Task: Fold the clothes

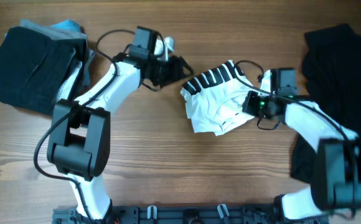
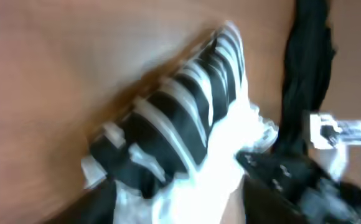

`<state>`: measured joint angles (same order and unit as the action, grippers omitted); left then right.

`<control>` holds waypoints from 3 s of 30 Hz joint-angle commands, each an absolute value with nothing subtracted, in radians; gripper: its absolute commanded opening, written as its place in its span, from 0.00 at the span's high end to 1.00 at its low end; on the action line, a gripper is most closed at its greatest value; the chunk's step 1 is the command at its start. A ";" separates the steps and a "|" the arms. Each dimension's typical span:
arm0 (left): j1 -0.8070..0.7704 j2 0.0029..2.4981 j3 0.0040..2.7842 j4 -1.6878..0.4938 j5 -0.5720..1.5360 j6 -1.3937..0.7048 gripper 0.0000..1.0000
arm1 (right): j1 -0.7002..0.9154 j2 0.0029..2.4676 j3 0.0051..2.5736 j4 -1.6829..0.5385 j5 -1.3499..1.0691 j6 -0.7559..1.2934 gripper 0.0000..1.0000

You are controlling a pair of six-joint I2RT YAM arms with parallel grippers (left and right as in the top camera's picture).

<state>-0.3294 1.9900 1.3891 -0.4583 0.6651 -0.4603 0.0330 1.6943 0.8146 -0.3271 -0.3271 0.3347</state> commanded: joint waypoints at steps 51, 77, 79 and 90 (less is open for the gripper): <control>0.546 2.061 2.045 -1.105 0.432 0.045 0.41 | -0.005 1.473 0.875 -0.614 -0.385 0.247 0.91; 0.172 1.246 2.048 -1.539 0.245 0.089 0.00 | 0.030 0.720 1.377 -1.062 -0.393 0.115 0.00; 0.172 1.237 2.048 -1.539 0.245 0.089 0.00 | 0.030 0.718 1.377 -1.088 -0.393 0.172 0.00; 0.172 1.240 2.048 -1.539 0.245 0.089 0.00 | 0.033 0.575 1.060 -0.707 -0.191 -0.052 0.00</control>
